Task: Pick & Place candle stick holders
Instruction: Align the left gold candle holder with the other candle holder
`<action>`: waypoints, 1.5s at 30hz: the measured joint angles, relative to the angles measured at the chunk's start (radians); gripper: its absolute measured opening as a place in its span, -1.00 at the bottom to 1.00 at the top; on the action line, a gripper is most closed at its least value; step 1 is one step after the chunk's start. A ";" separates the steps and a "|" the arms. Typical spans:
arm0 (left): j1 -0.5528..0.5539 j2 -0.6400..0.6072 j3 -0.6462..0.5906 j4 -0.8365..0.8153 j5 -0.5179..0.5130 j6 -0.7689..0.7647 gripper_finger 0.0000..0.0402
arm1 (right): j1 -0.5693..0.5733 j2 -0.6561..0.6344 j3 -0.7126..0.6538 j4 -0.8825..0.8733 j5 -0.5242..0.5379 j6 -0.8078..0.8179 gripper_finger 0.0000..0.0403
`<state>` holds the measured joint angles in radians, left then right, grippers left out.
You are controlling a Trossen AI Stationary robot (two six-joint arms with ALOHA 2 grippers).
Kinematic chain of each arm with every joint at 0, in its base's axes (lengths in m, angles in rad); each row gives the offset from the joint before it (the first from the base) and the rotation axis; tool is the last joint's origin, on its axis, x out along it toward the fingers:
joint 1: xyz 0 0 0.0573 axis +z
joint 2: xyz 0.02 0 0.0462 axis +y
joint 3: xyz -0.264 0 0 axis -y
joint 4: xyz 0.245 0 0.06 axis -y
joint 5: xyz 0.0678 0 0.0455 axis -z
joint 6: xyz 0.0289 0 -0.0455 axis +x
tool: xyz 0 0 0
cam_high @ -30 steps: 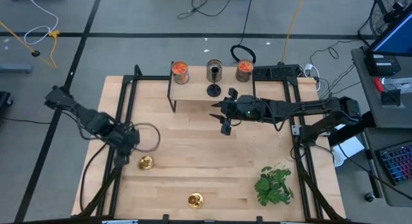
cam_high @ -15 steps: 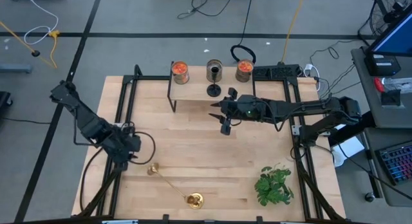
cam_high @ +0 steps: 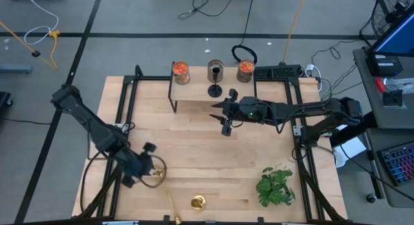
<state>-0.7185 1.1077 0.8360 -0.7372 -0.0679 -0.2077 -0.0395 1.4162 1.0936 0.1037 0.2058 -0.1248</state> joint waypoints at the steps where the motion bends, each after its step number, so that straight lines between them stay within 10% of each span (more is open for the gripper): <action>1: 0.000 0.029 0.000 0.023 0.019 0.038 -0.37 | 0.000 0.000 -0.006 0.004 0.000 0.000 -0.15; 14: 0.103 0.294 0.000 0.228 0.190 0.444 -0.37 | -0.013 0.000 -0.032 0.064 -0.001 0.011 -0.15; 32: 0.192 0.477 0.001 0.312 0.405 0.362 -0.37 | -0.013 0.000 -0.032 0.043 -0.002 0.007 -0.15; 45: 0.188 0.510 0.001 0.311 0.357 0.414 -0.42 | -0.013 0.000 -0.032 0.042 -0.002 0.004 -0.15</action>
<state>-0.5304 1.6176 0.8368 -0.4265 0.2889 0.2061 -0.0528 1.4162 1.0618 0.1455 0.2040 -0.1207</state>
